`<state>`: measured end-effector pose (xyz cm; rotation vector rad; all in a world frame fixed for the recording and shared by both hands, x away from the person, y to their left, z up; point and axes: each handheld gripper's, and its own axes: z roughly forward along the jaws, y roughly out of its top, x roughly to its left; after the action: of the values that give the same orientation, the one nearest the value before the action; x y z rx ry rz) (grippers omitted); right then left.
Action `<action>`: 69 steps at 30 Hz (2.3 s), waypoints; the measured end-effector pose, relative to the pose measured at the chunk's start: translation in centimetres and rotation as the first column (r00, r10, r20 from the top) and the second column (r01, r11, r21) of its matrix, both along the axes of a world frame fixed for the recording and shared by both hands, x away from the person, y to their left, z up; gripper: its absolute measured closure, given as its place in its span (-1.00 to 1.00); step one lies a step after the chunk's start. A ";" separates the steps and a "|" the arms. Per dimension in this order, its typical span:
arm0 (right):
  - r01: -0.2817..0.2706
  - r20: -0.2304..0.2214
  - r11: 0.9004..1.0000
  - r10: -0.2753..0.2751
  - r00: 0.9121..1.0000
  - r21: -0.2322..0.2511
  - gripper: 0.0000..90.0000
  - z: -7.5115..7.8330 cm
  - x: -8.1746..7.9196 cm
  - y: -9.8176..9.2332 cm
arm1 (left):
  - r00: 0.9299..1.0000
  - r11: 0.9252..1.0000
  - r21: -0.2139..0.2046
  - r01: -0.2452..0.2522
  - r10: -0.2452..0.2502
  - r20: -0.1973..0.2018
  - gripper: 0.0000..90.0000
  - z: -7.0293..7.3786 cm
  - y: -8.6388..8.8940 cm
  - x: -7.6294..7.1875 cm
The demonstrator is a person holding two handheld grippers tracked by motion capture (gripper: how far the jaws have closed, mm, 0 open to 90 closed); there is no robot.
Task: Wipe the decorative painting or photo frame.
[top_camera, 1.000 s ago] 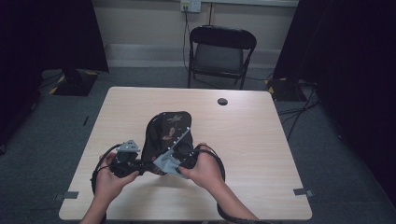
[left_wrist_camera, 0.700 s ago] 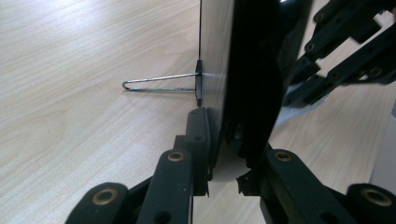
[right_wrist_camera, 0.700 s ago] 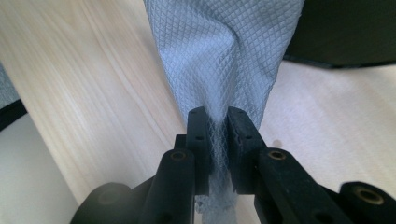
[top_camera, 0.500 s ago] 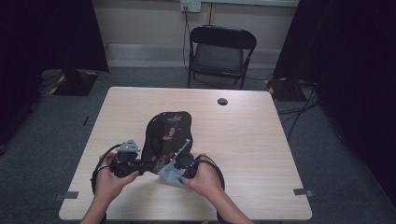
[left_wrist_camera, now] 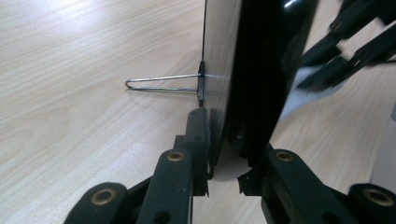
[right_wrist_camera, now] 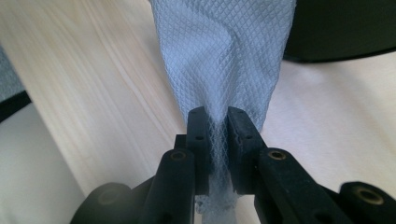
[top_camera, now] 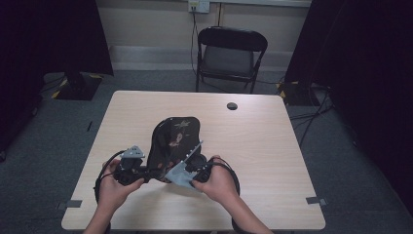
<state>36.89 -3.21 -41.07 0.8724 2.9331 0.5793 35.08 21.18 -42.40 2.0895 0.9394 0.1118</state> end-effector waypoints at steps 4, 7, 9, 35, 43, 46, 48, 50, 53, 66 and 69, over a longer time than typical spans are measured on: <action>0.000 0.021 1.000 0.000 1.000 0.022 0.80 1.6 -0.1 -0.3 | 1.000 1.000 0.000 -0.006 0.006 0.005 0.71 0.1 0.1 -0.1; -0.003 0.062 0.999 -0.001 0.998 0.054 0.80 4.3 0.0 -0.6 | 1.000 1.000 -0.007 -0.012 0.012 0.005 0.69 0.3 0.3 -0.2; -0.009 0.091 0.998 0.003 0.996 0.069 0.80 6.0 0.0 -0.5 | 1.000 1.000 -0.001 -0.015 0.015 0.004 0.68 0.3 0.3 -0.3; -0.029 0.107 0.999 0.027 0.994 0.014 0.80 4.8 0.5 2.2 | 1.000 1.000 0.018 -0.026 0.026 0.015 0.71 0.6 0.5 -1.4; -0.030 0.044 0.999 0.032 0.999 -0.032 0.80 0.1 0.2 2.2 | 1.000 1.000 0.022 -0.016 0.016 0.014 0.71 0.7 0.3 -1.6; -0.035 0.024 0.998 0.036 0.999 -0.053 0.80 -1.2 0.2 2.2 | 1.000 1.000 0.023 -0.012 0.011 0.013 0.71 0.7 0.3 -1.7; -0.032 0.009 0.997 0.033 0.999 -0.067 0.80 -2.0 0.1 2.2 | 1.000 1.000 0.023 -0.010 0.010 0.013 0.71 0.7 0.3 -1.7; -0.034 -0.001 0.996 0.034 0.999 -0.078 0.80 -2.7 0.1 2.2 | 1.000 1.000 0.025 -0.009 0.009 0.013 0.71 0.7 0.3 -1.8; -0.035 -0.011 0.996 0.034 0.999 -0.087 0.80 -3.2 0.1 2.0 | 1.000 1.000 0.020 -0.006 0.006 0.007 0.70 0.7 0.3 -1.8; -0.006 0.030 0.999 0.007 1.000 -0.036 0.80 -0.2 -0.1 0.1 | 1.000 1.000 0.018 -0.009 0.009 -0.003 0.64 0.7 1.0 -1.8; 0.001 0.073 1.000 -0.002 0.997 0.010 0.80 2.6 -0.1 -0.5 | 1.000 1.000 0.018 0.001 -0.001 0.005 0.66 0.9 1.1 -1.9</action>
<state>36.75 -3.73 -38.43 0.8356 2.8667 0.6126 33.20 22.29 -41.52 2.1055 0.9380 0.1251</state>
